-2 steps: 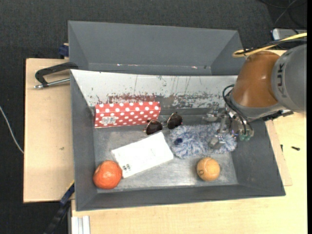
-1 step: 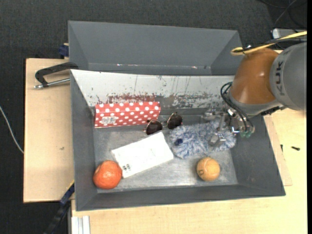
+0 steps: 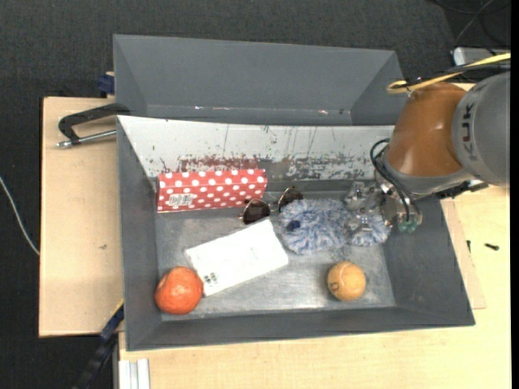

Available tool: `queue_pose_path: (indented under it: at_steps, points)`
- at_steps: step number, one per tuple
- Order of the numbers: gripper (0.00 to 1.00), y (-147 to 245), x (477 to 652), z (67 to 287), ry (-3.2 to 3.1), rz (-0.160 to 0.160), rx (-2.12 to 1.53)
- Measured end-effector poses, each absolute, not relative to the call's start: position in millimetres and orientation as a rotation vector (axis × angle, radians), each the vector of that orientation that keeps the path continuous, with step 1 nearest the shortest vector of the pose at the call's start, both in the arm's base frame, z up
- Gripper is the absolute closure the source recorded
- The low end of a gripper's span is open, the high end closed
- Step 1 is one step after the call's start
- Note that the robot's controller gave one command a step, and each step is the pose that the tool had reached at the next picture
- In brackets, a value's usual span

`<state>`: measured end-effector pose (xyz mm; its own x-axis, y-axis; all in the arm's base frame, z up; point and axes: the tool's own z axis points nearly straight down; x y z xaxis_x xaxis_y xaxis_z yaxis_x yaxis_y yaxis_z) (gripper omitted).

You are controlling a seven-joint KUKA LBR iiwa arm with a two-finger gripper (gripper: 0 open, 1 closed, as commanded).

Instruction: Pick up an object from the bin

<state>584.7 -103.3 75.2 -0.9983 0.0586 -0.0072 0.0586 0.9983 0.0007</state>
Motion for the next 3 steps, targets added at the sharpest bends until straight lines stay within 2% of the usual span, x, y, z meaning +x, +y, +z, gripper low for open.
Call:
queue_pose_path:
  at_steps: [2,3]
  points:
    - [1.00,-103.2,584.1,77.9,3.135,0.001,0.092]
    - [1.00,-103.1,584.2,87.3,3.136,0.001,0.092]
